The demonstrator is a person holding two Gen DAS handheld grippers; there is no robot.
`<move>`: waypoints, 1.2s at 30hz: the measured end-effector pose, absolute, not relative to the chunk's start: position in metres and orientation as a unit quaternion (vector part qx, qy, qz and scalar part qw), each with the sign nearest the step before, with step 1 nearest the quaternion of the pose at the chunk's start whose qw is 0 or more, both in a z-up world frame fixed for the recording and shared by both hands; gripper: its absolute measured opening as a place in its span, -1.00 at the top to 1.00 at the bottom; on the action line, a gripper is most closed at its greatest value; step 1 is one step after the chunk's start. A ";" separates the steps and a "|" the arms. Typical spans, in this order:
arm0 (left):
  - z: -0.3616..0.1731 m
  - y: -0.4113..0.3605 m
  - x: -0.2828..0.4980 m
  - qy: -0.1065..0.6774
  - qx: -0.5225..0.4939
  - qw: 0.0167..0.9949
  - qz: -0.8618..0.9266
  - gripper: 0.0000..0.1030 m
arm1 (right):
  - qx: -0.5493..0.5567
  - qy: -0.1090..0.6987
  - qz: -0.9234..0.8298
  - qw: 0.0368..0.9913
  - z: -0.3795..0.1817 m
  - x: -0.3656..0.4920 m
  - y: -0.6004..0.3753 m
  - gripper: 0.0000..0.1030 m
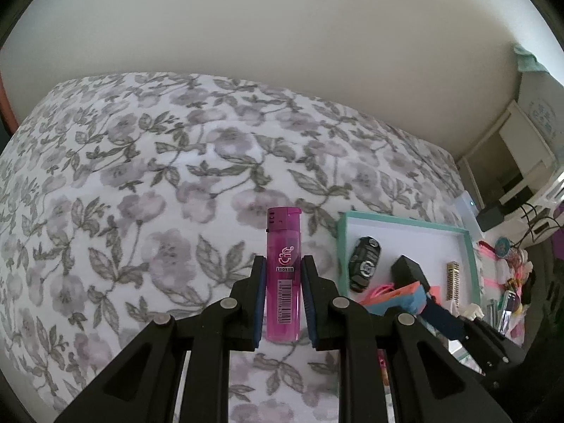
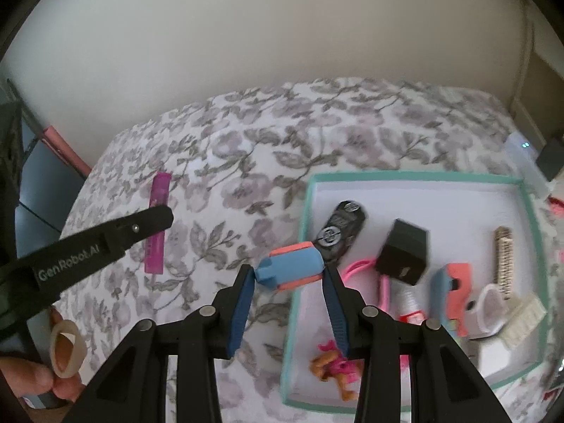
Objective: Organize rigid objects
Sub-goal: 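Lift and carry the card toy with right tool over the tray while left tool carries the lighter, then open right tool dropping the card toy while left tool releases the pink lighter in the tray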
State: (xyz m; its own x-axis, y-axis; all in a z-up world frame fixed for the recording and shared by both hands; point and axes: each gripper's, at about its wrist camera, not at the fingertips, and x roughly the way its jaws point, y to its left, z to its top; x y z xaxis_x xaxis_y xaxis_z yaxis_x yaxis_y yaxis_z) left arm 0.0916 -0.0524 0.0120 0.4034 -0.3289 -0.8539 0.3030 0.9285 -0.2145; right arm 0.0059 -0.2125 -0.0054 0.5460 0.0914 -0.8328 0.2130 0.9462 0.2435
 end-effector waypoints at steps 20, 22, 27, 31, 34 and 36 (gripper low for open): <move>-0.025 -0.145 0.055 0.567 0.028 0.774 -0.280 0.61 | 0.205 0.483 -0.152 0.838 -0.023 -0.033 -0.305 0.17; -0.031 -0.155 0.051 0.572 0.040 0.769 -0.284 0.61 | 0.214 0.484 -0.152 0.835 -0.025 -0.037 -0.310 0.17; -0.045 -0.165 0.045 0.586 0.056 0.757 -0.284 0.61 | 0.239 0.486 -0.144 0.828 -0.029 -0.045 -0.316 0.17; -0.051 -0.167 0.043 0.590 0.068 0.755 -0.277 0.61 | 0.223 0.498 -0.140 0.826 -0.030 -0.046 -0.310 0.17; -0.053 -0.166 0.042 0.592 0.072 0.755 -0.273 0.61 | 0.209 0.507 -0.141 0.824 -0.031 -0.047 -0.306 0.17; -0.056 -0.166 0.042 0.595 0.075 0.753 -0.270 0.61 | 0.199 0.516 -0.141 0.821 -0.034 -0.047 -0.303 0.17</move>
